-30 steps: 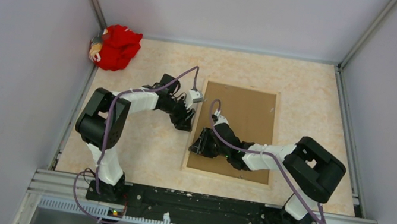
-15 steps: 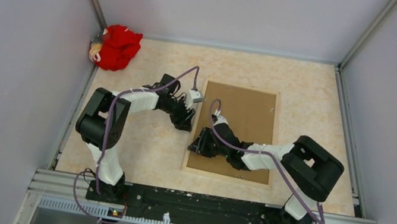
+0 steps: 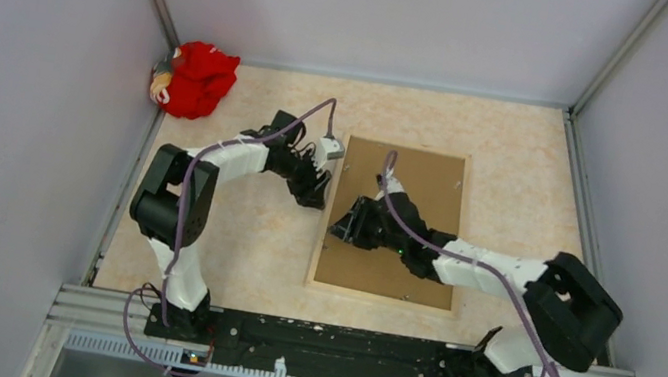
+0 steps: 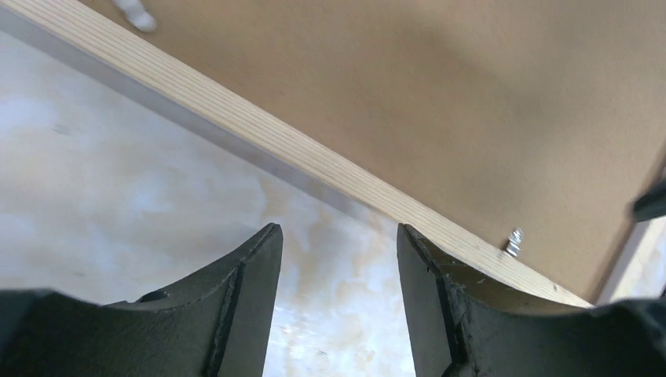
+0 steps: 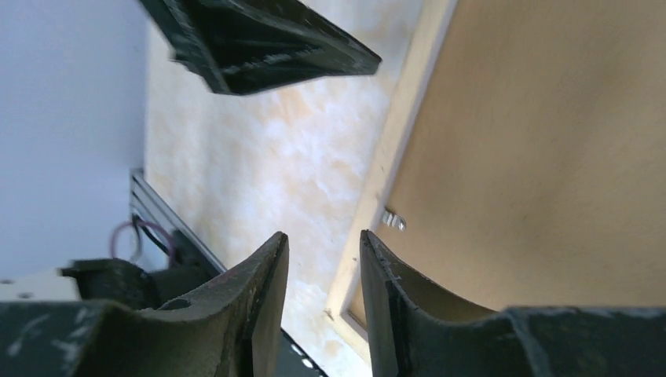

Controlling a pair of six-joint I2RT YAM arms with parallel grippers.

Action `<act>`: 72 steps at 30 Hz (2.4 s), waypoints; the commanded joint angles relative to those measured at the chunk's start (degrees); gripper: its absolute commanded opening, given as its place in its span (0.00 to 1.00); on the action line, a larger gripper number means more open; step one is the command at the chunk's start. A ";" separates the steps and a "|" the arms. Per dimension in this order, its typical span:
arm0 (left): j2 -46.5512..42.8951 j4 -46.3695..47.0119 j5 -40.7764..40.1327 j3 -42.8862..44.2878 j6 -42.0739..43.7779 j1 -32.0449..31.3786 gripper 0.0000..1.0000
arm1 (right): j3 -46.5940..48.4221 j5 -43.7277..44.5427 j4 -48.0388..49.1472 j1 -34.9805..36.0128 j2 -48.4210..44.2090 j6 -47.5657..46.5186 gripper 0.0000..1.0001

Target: Put the photo into the frame

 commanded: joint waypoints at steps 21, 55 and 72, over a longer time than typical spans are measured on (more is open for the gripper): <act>16.85 0.96 6.99 18.96 -14.55 3.80 0.40 | 24.91 -14.12 -0.38 -22.79 21.61 -12.33 0.50; 17.04 3.03 5.64 16.02 -14.30 3.80 0.38 | 35.52 -17.59 2.56 -22.80 36.92 -6.07 0.44; 17.21 2.88 5.93 16.10 -13.87 3.80 0.37 | 35.64 -15.80 5.33 -22.70 38.56 -1.99 0.41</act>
